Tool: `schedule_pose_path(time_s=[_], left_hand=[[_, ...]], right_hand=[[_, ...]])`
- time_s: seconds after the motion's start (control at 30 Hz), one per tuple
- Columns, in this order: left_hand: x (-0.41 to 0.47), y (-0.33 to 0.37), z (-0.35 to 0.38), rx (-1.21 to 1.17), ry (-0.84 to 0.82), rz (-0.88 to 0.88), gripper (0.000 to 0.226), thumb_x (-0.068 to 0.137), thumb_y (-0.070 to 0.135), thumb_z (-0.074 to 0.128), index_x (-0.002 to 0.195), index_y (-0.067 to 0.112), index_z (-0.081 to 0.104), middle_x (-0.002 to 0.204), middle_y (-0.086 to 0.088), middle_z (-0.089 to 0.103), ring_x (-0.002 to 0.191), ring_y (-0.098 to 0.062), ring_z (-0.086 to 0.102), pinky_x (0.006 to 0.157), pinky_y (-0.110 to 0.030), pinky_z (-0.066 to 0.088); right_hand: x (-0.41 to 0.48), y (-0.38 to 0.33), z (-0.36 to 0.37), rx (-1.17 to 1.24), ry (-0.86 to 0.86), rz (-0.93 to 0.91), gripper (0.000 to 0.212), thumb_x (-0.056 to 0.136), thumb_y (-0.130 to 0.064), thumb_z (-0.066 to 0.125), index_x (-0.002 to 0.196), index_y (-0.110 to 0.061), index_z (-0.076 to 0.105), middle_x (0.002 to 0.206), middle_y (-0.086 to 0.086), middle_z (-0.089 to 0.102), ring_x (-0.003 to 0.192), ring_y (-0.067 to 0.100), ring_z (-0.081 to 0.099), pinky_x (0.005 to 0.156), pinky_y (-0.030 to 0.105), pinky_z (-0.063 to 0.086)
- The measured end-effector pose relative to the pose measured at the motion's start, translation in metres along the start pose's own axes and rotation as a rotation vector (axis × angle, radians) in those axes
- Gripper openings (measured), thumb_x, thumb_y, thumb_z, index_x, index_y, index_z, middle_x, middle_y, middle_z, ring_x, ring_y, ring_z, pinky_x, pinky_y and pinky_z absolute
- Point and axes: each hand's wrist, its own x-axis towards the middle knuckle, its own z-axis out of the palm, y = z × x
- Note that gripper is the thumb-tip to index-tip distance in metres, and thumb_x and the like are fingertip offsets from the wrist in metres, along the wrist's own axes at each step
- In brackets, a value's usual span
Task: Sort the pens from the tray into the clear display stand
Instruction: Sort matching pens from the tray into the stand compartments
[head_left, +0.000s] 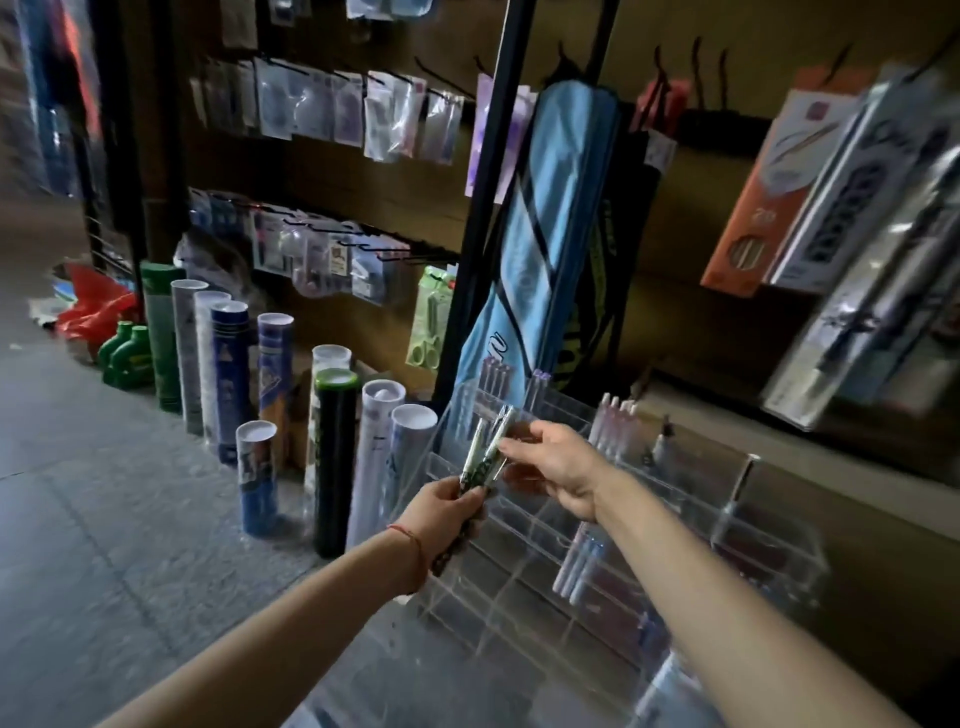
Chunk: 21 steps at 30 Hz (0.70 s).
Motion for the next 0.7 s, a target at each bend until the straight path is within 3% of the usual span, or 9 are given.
schedule_pose_path(time_s=[0.13,0.23,0.3,0.37,0.43,0.53,0.6,0.7], left_hand=[[0.015,0.004,0.020,0.052,-0.025,0.077,0.022,0.097,0.008,0.043,0.080,0.014,0.056,0.065,-0.002,0.049,0.049,-0.012,0.041,0.043,-0.019,0.035],[0.023,0.007,0.031,0.103,-0.062,0.109,0.023,0.097,0.009,0.043,0.077,0.013,0.055,0.065,-0.003,0.051,0.051,-0.013,0.044,0.044,-0.018,0.037],[0.030,0.007,0.035,0.157,-0.019,0.139,0.025,0.096,0.009,0.043,0.074,0.014,0.053,0.066,-0.005,0.055,0.054,-0.016,0.049,0.048,-0.021,0.040],[0.041,0.005,0.035,0.172,0.053,0.177,0.023,0.097,0.011,0.043,0.075,0.015,0.050,0.076,-0.011,0.059,0.061,-0.023,0.055,0.058,-0.028,0.043],[0.047,0.003,0.035,0.224,0.075,0.219,0.019,0.097,0.014,0.041,0.079,0.016,0.048,0.082,-0.010,0.058,0.063,-0.023,0.056,0.061,-0.030,0.044],[0.054,0.000,0.039,0.348,0.002,0.281,0.013,0.098,0.016,0.039,0.091,0.012,0.049,0.081,-0.006,0.054,0.062,-0.020,0.054,0.066,-0.034,0.047],[0.056,-0.001,0.043,0.343,-0.044,0.267,0.012,0.098,0.016,0.039,0.096,0.010,0.049,0.082,-0.005,0.052,0.061,-0.019,0.054,0.066,-0.035,0.048],[0.062,-0.004,0.044,0.236,-0.060,0.201,0.011,0.098,0.015,0.038,0.094,0.013,0.047,0.074,-0.002,0.048,0.055,-0.016,0.053,0.055,-0.026,0.044]], right_hand=[[-0.003,-0.006,-0.026,-0.036,0.013,-0.057,0.010,0.090,-0.002,0.054,0.093,-0.010,0.058,0.074,0.007,0.061,0.051,0.007,0.062,0.053,0.022,0.055],[-0.010,-0.007,-0.042,-0.075,0.022,-0.095,0.014,0.090,0.002,0.053,0.102,-0.004,0.057,0.073,0.008,0.061,0.052,0.007,0.063,0.051,0.019,0.054],[-0.010,-0.010,-0.050,-0.166,0.126,-0.146,0.018,0.090,0.000,0.054,0.107,-0.003,0.056,0.084,0.016,0.065,0.059,0.009,0.064,0.056,0.021,0.055],[-0.007,-0.017,-0.060,-0.264,0.311,-0.242,0.016,0.088,-0.004,0.059,0.104,-0.007,0.059,0.102,0.021,0.067,0.079,0.017,0.065,0.071,0.028,0.055],[-0.008,-0.026,-0.070,-0.377,0.508,-0.368,0.014,0.088,-0.009,0.062,0.102,-0.012,0.061,0.105,0.013,0.067,0.093,0.018,0.063,0.081,0.028,0.053],[-0.013,-0.027,-0.073,-0.565,0.639,-0.530,0.018,0.089,-0.013,0.060,0.107,-0.011,0.062,0.096,0.000,0.063,0.090,0.013,0.061,0.077,0.022,0.050],[-0.011,-0.015,-0.067,-0.648,0.626,-0.549,0.019,0.090,-0.013,0.058,0.108,-0.011,0.062,0.090,-0.002,0.061,0.082,0.014,0.061,0.072,0.023,0.051],[0.001,0.010,-0.061,-0.724,0.569,-0.503,0.020,0.089,-0.011,0.059,0.109,-0.010,0.062,0.093,0.001,0.064,0.078,0.010,0.059,0.064,0.007,0.046]])
